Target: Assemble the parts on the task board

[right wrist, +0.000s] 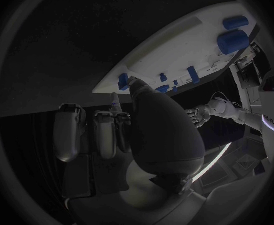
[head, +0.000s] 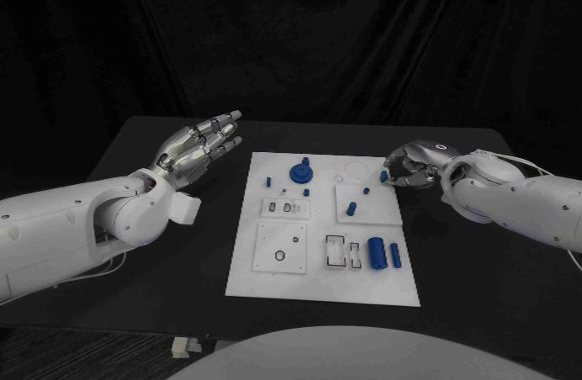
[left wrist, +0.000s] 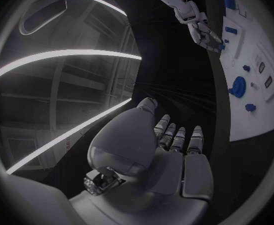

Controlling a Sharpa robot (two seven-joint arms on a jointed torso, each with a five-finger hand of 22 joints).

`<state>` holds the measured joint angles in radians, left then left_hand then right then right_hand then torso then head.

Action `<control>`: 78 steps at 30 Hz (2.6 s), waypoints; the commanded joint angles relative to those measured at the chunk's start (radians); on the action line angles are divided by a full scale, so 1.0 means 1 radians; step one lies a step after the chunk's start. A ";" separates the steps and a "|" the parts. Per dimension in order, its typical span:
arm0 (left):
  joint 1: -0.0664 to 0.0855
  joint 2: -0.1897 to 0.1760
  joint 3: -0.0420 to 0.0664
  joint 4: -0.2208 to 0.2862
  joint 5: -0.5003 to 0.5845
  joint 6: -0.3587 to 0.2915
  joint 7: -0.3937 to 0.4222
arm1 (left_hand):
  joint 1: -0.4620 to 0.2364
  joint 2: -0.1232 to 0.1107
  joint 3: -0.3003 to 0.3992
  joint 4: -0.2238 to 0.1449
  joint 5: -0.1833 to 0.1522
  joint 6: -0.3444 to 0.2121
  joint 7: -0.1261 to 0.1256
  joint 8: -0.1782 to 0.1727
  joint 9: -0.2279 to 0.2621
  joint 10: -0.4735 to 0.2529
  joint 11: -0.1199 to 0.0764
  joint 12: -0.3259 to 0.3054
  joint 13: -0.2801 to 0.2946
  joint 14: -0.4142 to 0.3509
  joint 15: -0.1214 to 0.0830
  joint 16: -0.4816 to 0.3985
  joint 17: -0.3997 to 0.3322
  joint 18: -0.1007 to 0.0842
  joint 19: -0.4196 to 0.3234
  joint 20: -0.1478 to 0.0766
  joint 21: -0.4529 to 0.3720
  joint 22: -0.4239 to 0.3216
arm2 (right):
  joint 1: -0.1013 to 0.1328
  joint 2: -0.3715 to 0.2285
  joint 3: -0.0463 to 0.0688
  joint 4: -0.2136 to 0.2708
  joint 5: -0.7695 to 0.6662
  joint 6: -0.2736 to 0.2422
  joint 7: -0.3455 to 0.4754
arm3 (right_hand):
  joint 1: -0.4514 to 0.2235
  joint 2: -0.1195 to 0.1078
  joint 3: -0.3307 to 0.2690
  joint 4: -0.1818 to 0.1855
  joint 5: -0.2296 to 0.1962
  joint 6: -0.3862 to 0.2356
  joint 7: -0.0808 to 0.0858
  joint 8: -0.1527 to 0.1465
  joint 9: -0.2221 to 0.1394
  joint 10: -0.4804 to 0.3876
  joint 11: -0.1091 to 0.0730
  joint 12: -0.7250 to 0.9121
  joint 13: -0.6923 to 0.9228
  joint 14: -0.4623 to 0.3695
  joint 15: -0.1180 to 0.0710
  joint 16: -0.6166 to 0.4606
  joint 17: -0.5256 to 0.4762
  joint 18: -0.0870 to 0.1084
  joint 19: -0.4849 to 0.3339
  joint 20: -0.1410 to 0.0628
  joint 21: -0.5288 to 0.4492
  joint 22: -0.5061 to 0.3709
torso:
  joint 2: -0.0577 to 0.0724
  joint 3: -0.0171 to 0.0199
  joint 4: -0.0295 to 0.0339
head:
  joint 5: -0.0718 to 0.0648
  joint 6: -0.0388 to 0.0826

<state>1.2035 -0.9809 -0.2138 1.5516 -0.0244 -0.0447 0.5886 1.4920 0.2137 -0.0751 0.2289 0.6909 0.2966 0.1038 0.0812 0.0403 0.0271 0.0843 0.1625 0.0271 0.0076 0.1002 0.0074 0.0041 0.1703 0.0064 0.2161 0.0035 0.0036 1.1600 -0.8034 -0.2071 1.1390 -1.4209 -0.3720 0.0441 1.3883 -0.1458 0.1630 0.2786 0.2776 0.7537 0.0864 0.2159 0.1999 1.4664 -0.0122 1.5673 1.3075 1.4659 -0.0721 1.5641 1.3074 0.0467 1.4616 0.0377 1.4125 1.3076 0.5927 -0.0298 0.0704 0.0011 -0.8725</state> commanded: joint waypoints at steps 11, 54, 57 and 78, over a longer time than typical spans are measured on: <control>-0.001 0.000 0.001 0.003 0.000 0.013 0.011 | 0.010 0.003 0.004 0.001 0.005 -0.005 -0.001 0.003 0.000 0.001 0.009 0.004 0.001 -0.002 0.005 0.006 0.001 0.010 0.001 0.005 0.002 0.002 | -0.008 0.015 0.000 -0.018 -0.001 0.003 -0.016 | 0.013 -0.004 -0.003 0.003 -0.046 0.017 -0.001 0.021 0.010 0.104 0.006 0.004 0.263 0.105 0.005 0.007 0.263 -0.006 0.030 0.007 -0.006 0.208 | 0.000 -0.0002 -0.0007 | 0.001 0.000; -0.001 0.000 0.001 0.002 0.000 0.023 0.004 | 0.010 0.004 0.006 0.000 0.005 -0.006 0.000 0.003 0.000 0.001 0.010 0.006 0.001 -0.002 0.006 0.006 0.001 0.010 0.001 0.006 0.002 0.002 | -0.015 0.040 0.001 -0.039 -0.001 -0.002 0.003 | 0.034 0.015 0.012 -0.014 0.112 0.069 -0.008 0.130 0.073 0.104 0.000 0.004 0.263 0.105 0.000 0.007 0.263 -0.004 0.029 0.002 -0.014 0.207 | -0.001 -0.0004 0.0002 | -0.001 0.000; -0.001 -0.001 0.001 0.002 0.000 0.023 0.003 | 0.010 0.004 0.006 0.000 0.005 -0.006 0.000 0.003 0.000 0.001 0.010 0.006 0.001 -0.002 0.006 0.006 0.001 0.010 0.001 0.006 0.002 0.002 | -0.015 0.040 0.001 -0.039 -0.001 -0.009 0.006 | 0.031 0.019 0.013 -0.014 0.116 0.076 -0.010 0.143 0.080 0.104 -0.002 0.004 0.263 0.105 -0.001 0.007 0.263 -0.004 0.029 0.002 -0.014 0.207 | -0.001 -0.0003 0.0000 | -0.001 0.000; -0.001 0.001 0.001 -0.002 0.000 0.026 -0.002 | 0.011 0.005 0.008 -0.001 0.005 -0.007 0.000 0.003 0.000 0.001 0.012 0.005 0.001 -0.002 0.007 0.007 0.001 0.010 0.001 0.007 0.002 0.002 | 0.004 0.033 0.001 0.038 0.001 -0.118 0.005 | 0.041 0.037 0.036 -0.034 0.210 0.096 -0.017 0.208 0.125 0.104 -0.009 0.004 0.263 0.105 -0.008 0.007 0.263 -0.005 0.030 -0.006 -0.014 0.208 | -0.002 -0.0005 -0.0005 | 0.002 0.000</control>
<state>1.2030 -0.9823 -0.2138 1.5485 -0.0245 -0.0310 0.5786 1.4959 0.2176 -0.0752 0.2290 0.6909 0.2966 0.1038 0.0812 0.0403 0.0268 0.0914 0.1625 0.0270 0.0075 0.1000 0.0074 0.0041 0.1703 0.0064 0.2160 0.0035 0.0036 1.1584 -0.7694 -0.2070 1.1633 -1.4198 -0.4389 0.0526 1.4253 -0.1191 0.1945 0.2466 0.4836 0.8430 0.0679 0.4193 0.3207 1.4665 -0.0123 1.5673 1.3079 1.4660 -0.0721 1.5642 1.3073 0.0469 1.4651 0.0413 1.4046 1.3077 0.5914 -0.0302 0.0699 0.0031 -0.8725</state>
